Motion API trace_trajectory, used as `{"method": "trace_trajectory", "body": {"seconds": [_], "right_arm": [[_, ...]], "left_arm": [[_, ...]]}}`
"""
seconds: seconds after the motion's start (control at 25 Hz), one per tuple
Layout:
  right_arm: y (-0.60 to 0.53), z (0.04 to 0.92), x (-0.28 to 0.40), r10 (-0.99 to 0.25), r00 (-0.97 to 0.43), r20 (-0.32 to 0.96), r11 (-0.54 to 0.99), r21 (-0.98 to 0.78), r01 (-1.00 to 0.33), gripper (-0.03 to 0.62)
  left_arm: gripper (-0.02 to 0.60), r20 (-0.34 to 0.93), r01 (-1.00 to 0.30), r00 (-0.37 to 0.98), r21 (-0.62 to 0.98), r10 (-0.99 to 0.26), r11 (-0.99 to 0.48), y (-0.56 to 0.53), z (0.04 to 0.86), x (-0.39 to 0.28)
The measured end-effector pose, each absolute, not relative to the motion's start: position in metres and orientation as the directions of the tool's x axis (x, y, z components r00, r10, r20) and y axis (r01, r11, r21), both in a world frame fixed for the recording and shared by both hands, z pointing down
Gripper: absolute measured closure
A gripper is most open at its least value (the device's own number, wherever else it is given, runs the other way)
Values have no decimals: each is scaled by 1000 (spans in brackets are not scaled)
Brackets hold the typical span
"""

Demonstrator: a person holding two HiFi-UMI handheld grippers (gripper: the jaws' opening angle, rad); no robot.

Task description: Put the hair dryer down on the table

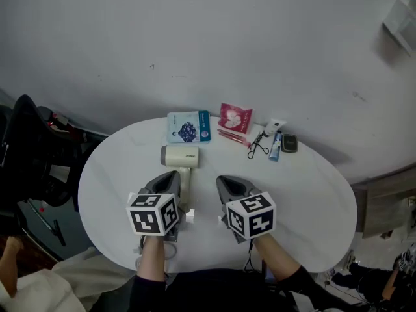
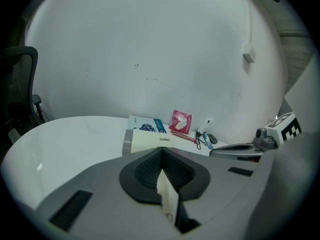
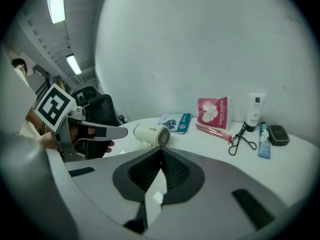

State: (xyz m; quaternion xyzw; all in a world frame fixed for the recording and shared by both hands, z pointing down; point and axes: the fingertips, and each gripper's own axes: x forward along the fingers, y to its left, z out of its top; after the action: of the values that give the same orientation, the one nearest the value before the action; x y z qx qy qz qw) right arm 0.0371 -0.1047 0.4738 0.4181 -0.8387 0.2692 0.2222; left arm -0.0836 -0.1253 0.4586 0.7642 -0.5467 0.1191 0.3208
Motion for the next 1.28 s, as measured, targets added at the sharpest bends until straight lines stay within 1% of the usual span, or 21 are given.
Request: {"method": "trace_trajectory", "body": {"seconds": [0.36, 0.72, 1.28], "right_arm": [[-91, 458, 36, -598, -562, 572, 524, -252, -814, 594], [-78, 435, 35, -624, -577, 526, 550, -228, -803, 594], [-53, 409, 36, -643, -591, 487, 585, -186, -790, 594]], "left_arm": [[572, 487, -900, 390, 380, -781, -213, -105, 438, -86], [572, 421, -902, 382, 363, -823, -233, -82, 408, -93], [572, 354, -904, 345, 375, -869, -207, -32, 387, -121]]}}
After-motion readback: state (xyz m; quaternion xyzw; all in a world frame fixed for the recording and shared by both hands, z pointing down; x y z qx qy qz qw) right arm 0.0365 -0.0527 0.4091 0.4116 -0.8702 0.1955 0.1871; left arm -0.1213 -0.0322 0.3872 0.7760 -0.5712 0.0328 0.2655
